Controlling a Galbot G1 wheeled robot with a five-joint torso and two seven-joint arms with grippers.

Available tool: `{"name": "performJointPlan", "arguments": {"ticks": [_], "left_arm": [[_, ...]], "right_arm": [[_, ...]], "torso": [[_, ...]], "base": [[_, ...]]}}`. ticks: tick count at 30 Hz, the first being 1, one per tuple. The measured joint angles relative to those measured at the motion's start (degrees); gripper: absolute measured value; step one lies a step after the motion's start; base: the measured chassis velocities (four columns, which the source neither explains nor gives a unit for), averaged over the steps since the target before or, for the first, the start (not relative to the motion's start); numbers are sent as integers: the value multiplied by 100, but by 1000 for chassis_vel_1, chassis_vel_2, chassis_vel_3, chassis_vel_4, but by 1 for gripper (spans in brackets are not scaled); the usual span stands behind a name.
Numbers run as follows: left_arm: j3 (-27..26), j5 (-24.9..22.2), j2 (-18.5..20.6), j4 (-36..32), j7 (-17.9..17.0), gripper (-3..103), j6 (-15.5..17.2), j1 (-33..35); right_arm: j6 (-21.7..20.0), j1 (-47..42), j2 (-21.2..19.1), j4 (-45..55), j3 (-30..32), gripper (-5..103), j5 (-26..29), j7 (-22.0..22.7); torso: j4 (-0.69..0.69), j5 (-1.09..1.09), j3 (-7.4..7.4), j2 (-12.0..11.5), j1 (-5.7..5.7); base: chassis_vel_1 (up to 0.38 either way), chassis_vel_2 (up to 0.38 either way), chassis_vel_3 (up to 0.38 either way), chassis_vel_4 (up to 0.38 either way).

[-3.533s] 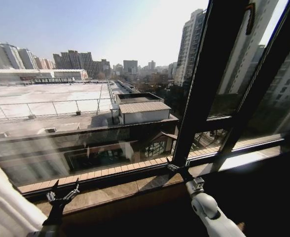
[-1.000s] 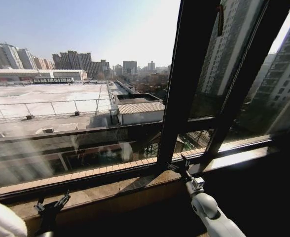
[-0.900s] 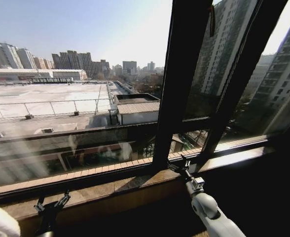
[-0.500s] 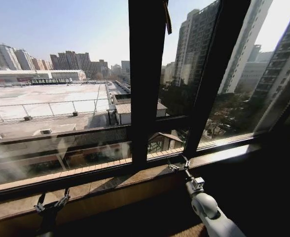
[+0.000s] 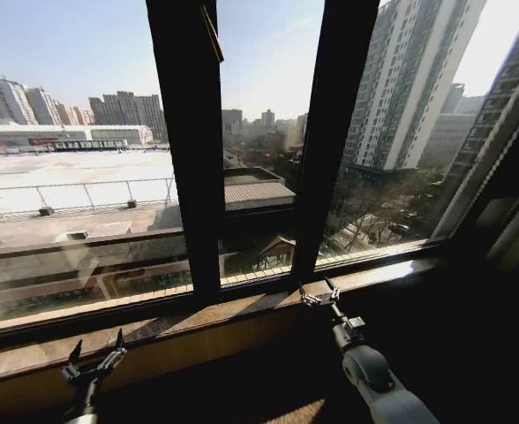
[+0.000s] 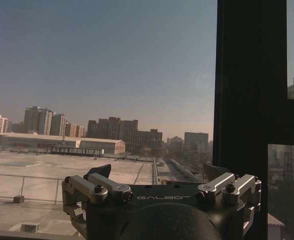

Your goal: Open the curtains by pulling them apart, changing their state from closed to fully open.

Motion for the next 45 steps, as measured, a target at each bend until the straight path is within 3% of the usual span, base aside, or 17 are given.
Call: {"name": "performJointPlan", "arguments": {"ticks": [30,45], "left_arm": [[0,0,0,0,0,100,1,0],[-5,0,2,2,-10,100,0,0]], "right_arm": [[0,0,0,0,0,100,0,0],[0,0,2,0,-1,100,0,-1]], "torso": [[0,1,0,0,-1],[3,-4,0,-1,0]], "base": [[-345,-347,343,343],[-45,-60,63,60]]}}
